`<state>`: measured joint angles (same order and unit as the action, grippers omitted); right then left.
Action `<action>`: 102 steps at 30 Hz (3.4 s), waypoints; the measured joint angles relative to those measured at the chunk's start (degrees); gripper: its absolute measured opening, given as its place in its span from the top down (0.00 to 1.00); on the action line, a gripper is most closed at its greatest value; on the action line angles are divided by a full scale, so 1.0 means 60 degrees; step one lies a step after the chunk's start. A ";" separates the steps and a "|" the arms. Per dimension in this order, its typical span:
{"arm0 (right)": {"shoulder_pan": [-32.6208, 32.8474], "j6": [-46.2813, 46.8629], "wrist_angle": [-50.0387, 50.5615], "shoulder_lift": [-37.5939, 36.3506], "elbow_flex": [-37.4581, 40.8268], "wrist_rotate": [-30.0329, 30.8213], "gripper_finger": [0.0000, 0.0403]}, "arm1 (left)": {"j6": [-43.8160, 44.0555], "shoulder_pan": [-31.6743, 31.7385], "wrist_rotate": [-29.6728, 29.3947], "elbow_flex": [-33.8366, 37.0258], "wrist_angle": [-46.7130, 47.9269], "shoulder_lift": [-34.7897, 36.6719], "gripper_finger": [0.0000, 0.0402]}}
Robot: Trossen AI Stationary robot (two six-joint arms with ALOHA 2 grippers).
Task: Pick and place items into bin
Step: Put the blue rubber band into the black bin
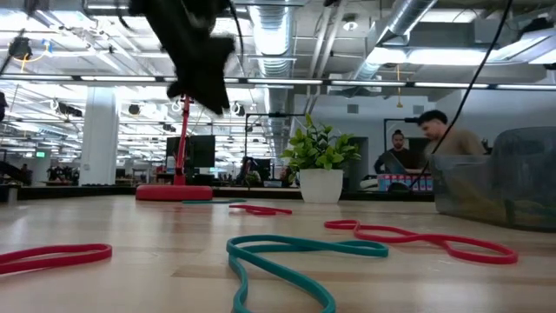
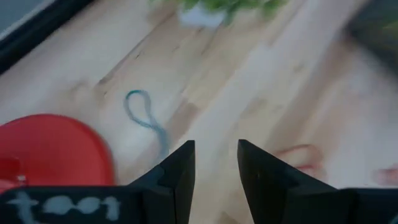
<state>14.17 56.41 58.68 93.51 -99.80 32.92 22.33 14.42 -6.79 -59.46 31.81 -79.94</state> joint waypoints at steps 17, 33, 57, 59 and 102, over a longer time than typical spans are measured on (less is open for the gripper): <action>-0.0108 -0.0654 -0.0407 0.0004 -0.0002 -0.0534 0.77 | -0.0180 0.1095 0.0687 -0.0007 -0.1467 -0.4214 0.73; -0.0199 -0.0740 -0.0354 0.0108 0.0000 -0.0513 0.77 | -0.1872 0.1347 0.1098 -0.0007 -0.1483 -0.4241 0.98; -0.0615 -0.3465 -0.3919 0.1805 -0.0020 -0.2726 0.77 | -0.1306 -0.0089 0.5542 0.0014 -0.1885 0.1970 1.00; -0.0735 -0.3526 -0.4173 0.1882 0.0006 -0.2949 0.77 | -0.1230 -0.0306 0.5480 0.0026 -0.1953 0.2283 1.00; -0.1181 -0.3980 -0.5645 0.2116 0.0002 -0.4253 0.77 | -0.0940 -0.1797 0.2770 0.0015 -0.1584 0.2885 1.00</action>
<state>7.08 32.53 24.81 106.21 -99.79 7.40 16.68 3.64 9.83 -59.37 22.31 -62.63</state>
